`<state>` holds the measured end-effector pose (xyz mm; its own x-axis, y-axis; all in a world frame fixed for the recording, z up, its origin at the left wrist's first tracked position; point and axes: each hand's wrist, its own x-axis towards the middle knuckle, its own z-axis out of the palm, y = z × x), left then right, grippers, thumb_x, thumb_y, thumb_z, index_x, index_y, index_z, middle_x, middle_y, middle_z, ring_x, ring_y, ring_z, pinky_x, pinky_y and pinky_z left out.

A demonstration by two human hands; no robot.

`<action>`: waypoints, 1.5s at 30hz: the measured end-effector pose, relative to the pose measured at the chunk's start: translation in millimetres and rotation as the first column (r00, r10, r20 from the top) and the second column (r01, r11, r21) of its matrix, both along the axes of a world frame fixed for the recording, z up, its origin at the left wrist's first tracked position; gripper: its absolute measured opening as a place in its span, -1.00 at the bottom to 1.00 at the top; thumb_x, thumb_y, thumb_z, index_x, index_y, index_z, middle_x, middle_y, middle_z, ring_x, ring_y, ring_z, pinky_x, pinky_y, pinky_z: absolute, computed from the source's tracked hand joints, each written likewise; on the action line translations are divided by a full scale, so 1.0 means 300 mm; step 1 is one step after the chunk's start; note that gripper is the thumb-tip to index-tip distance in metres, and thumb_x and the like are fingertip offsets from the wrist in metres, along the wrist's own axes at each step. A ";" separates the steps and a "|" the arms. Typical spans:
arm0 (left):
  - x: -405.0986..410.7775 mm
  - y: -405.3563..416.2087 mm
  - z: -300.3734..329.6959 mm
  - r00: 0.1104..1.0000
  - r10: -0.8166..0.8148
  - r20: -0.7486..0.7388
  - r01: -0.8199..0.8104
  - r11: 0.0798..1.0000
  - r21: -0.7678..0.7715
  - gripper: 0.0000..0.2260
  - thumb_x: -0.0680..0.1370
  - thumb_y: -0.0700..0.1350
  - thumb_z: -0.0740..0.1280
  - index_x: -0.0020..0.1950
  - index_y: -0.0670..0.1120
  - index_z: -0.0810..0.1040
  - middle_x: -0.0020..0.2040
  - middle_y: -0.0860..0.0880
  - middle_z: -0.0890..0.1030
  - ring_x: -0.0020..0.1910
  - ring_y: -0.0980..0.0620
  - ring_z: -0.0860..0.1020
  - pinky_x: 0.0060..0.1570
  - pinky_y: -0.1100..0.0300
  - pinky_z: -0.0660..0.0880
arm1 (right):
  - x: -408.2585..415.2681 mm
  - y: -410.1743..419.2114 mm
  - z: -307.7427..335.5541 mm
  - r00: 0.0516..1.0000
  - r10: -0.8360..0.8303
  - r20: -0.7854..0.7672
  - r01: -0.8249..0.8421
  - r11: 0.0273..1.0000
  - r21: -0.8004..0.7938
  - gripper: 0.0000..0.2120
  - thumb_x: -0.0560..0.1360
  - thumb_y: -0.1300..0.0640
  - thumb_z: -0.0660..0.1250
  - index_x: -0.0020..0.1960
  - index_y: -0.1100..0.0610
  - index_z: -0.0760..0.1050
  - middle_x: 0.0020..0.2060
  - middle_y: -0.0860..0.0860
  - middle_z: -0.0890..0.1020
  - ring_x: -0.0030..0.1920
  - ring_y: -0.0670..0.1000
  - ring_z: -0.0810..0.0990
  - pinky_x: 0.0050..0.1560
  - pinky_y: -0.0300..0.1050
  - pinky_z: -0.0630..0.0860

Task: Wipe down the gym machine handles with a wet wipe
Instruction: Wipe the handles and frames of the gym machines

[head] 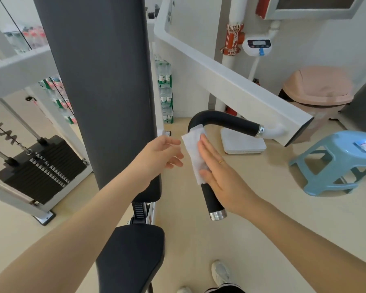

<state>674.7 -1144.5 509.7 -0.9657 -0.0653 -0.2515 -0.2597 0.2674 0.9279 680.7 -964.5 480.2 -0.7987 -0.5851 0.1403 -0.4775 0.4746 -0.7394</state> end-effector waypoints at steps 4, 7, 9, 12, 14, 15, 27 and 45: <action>0.010 0.065 0.008 0.991 -0.137 0.009 0.137 0.988 -0.071 -0.72 0.55 -0.04 0.28 0.24 0.04 0.36 -0.16 0.04 0.64 -0.22 0.13 0.64 -0.04 0.20 0.56 | -0.063 -0.026 0.058 0.924 -0.117 0.364 0.170 0.979 -0.116 -0.67 0.61 0.04 0.08 0.36 0.03 0.32 0.22 -0.09 0.51 0.25 -0.08 0.45 0.18 -0.22 0.41; 0.023 0.078 0.004 0.998 -0.055 0.040 0.052 0.996 0.075 -0.68 0.53 -0.04 0.31 0.27 0.04 0.39 -0.11 0.03 0.64 -0.15 0.12 0.64 -0.11 0.26 0.54 | -0.099 -0.046 0.079 0.835 -0.060 0.548 0.202 0.958 -0.204 -0.75 0.61 -0.04 0.07 0.15 0.00 0.45 0.04 0.01 0.61 0.10 -0.02 0.56 0.03 -0.21 0.45; 0.036 0.082 0.005 0.998 -0.039 0.057 0.030 0.988 0.151 -0.68 0.54 -0.06 0.31 0.29 0.05 0.42 -0.11 0.02 0.65 -0.14 0.10 0.64 -0.10 0.24 0.54 | -0.062 -0.010 0.051 0.817 -0.057 0.573 0.183 0.969 -0.165 -0.72 0.60 -0.06 0.08 0.10 0.04 0.49 0.01 0.00 0.64 0.06 -0.05 0.58 -0.02 -0.21 0.43; 0.030 0.085 0.004 1.000 -0.020 0.006 0.019 0.999 0.038 -0.63 0.51 -0.11 0.34 0.31 -0.01 0.41 -0.12 0.02 0.62 -0.14 0.09 0.60 -0.06 0.19 0.54 | 0.022 0.076 -0.025 0.743 0.009 0.669 0.109 0.985 -0.135 -0.63 0.54 -0.14 0.16 0.05 0.14 0.50 -0.06 -0.05 0.64 0.02 -0.04 0.62 0.10 -0.10 0.47; 0.019 0.089 0.006 1.000 0.025 0.010 -0.025 0.998 0.064 -0.65 0.49 -0.16 0.38 0.25 -0.04 0.44 -0.18 0.01 0.61 -0.27 0.11 0.58 -0.09 0.17 0.54 | 0.014 0.089 -0.034 0.747 0.022 0.664 0.081 0.989 -0.124 -0.65 0.54 -0.11 0.16 0.01 0.16 0.50 -0.10 -0.01 0.65 0.04 0.05 0.61 0.28 0.04 0.41; 0.016 0.091 0.005 0.999 0.043 0.021 -0.044 0.995 0.087 -0.67 0.48 -0.18 0.39 0.22 -0.04 0.45 -0.21 0.00 0.60 -0.33 0.11 0.55 -0.11 0.17 0.54 | -0.001 0.078 -0.024 0.764 0.010 0.645 0.088 0.989 -0.119 -0.68 0.56 -0.08 0.15 -0.04 0.16 0.50 -0.13 0.03 0.64 0.02 0.09 0.60 0.31 0.09 0.38; 0.022 0.105 -0.001 0.996 0.084 0.003 -0.084 0.996 0.014 -0.70 0.49 -0.15 0.37 0.20 -0.02 0.46 -0.12 0.00 0.62 -0.18 0.08 0.60 -0.04 0.14 0.54 | 0.059 0.069 -0.007 0.826 -0.027 0.563 0.097 0.991 -0.095 -0.86 0.58 0.00 0.17 -0.13 -0.01 0.40 -0.31 -0.07 0.49 -0.24 -0.13 0.49 -0.05 -0.16 0.43; -0.066 0.038 0.017 0.986 0.158 0.050 -0.159 0.987 0.016 -0.81 0.47 -0.05 0.37 -0.01 -0.12 0.63 -0.18 -0.02 0.54 -0.26 0.04 0.51 0.05 0.08 0.51 | -0.049 0.091 0.032 0.525 0.713 -0.465 -0.164 0.621 0.767 -0.65 0.55 0.01 0.11 0.23 0.09 0.51 0.24 0.02 0.55 0.40 0.07 0.33 0.38 -0.03 -0.01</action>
<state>654.9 -1133.2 514.9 -0.9304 -0.2105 -0.3001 -0.3416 0.2007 0.9182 665.9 -937.1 489.7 -0.2061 -0.9784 -0.0155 -0.9462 0.1952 0.2582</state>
